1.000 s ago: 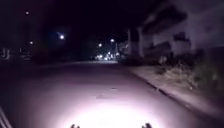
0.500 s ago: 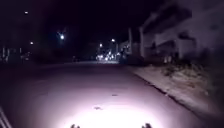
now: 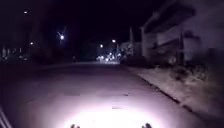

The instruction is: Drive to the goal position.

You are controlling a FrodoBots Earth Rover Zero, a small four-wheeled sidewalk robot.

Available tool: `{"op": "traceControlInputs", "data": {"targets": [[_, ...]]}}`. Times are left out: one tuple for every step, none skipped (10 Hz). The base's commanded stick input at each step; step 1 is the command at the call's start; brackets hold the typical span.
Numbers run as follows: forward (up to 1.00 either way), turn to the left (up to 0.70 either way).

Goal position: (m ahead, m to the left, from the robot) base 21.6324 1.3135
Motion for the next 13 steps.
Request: {"op": "traceControlInputs", "data": {"targets": [[0.70,0.00],[0.70,0.00],[0.70,0.00],[0.70,0.00],[0.70,0.00],[0.70,0.00],[0.70,0.00],[0.70,0.00],[0.70,0.00],[0.70,0.00],[0.70,-0.06],[0.70,-0.35],[0.70,-0.35]]}}
